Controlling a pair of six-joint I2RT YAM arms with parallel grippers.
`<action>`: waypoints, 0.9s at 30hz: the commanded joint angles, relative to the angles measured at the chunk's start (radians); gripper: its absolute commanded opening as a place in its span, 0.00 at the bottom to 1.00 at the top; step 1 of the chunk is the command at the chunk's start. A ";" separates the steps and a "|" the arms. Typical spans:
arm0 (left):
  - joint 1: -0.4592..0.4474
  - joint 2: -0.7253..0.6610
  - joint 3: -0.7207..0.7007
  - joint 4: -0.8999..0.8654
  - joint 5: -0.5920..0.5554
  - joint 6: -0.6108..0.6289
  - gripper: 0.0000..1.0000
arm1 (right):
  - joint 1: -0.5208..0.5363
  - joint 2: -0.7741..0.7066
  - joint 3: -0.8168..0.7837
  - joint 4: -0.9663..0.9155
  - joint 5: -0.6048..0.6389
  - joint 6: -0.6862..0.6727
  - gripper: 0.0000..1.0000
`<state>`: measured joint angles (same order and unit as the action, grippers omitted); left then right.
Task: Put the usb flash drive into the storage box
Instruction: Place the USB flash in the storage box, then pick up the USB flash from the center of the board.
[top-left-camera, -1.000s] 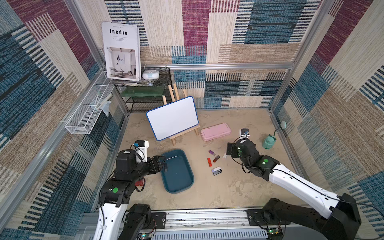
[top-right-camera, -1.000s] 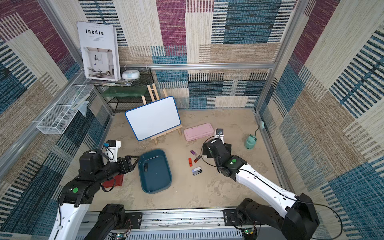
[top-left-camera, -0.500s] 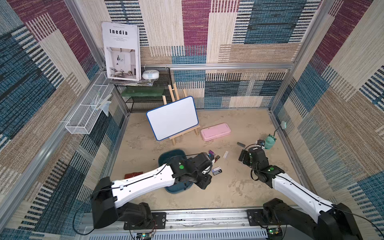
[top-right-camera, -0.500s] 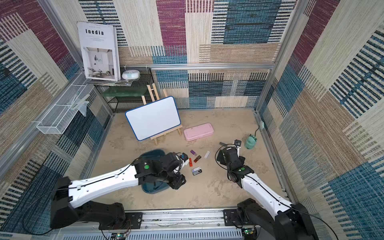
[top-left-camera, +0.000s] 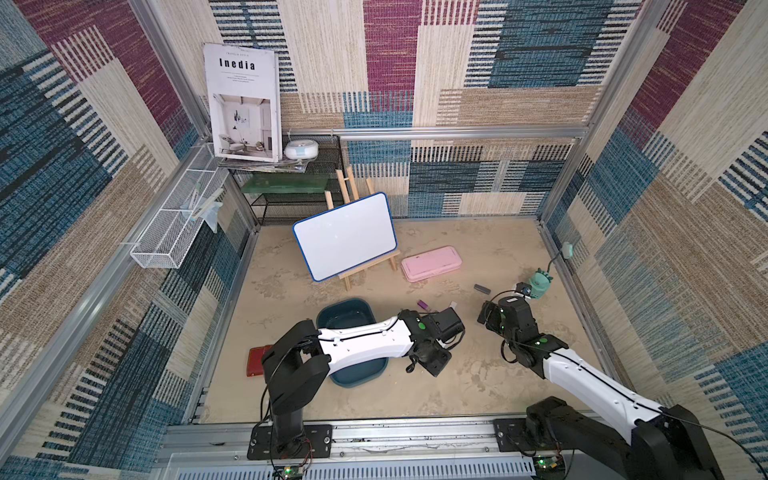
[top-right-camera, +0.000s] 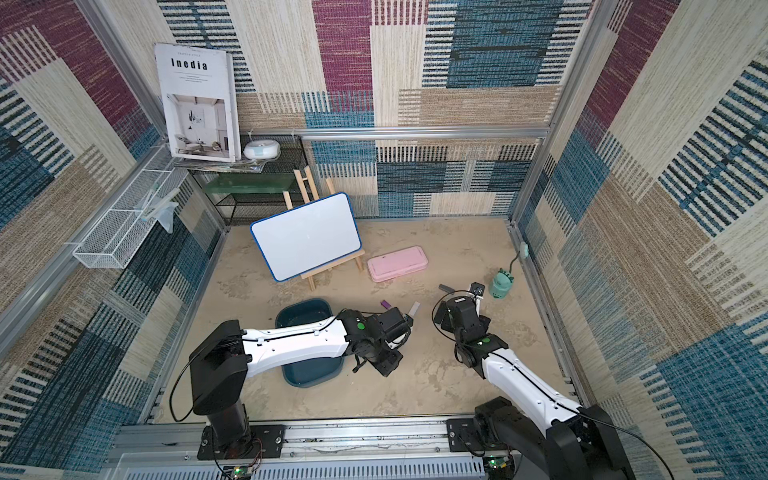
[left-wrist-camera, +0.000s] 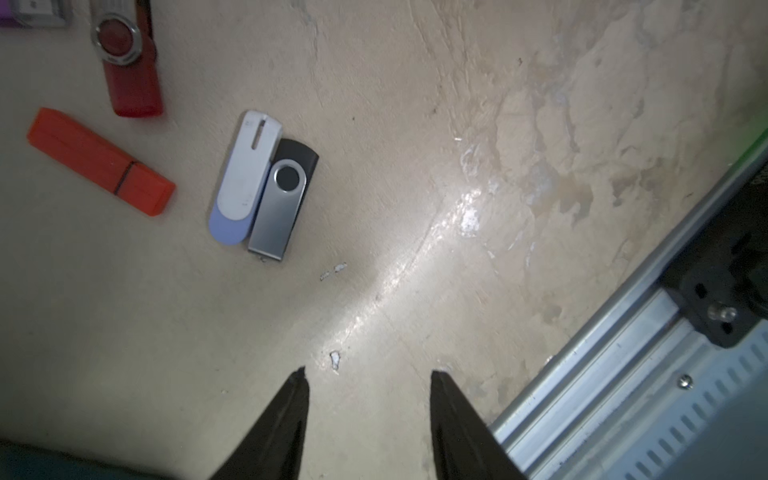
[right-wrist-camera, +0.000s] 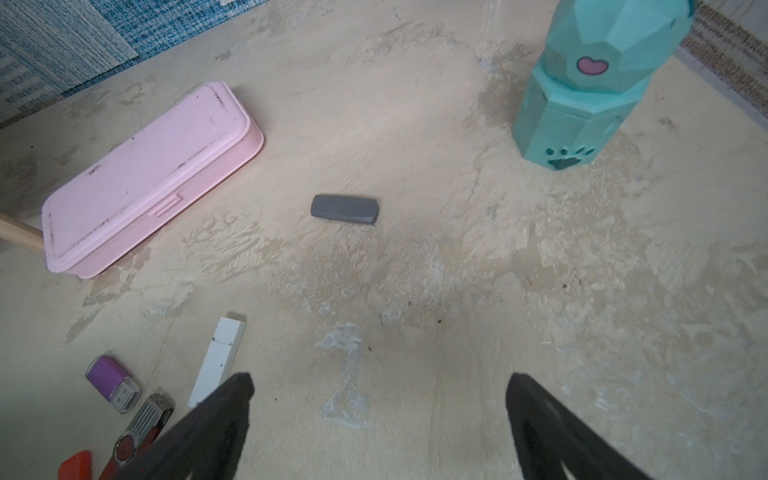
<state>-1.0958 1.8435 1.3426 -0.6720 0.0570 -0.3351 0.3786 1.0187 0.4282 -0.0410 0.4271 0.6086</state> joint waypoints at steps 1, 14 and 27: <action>0.029 0.037 0.023 0.024 0.045 0.025 0.51 | 0.000 -0.003 -0.003 0.023 -0.008 0.002 1.00; 0.099 0.143 0.055 0.045 0.066 0.063 0.48 | -0.002 0.012 -0.003 0.033 -0.019 0.000 1.00; 0.110 0.179 0.046 0.066 0.049 0.073 0.50 | -0.004 0.037 0.006 0.032 -0.023 -0.001 1.00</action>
<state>-0.9878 2.0041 1.3804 -0.6189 0.1230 -0.2768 0.3752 1.0542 0.4301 -0.0296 0.4057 0.6083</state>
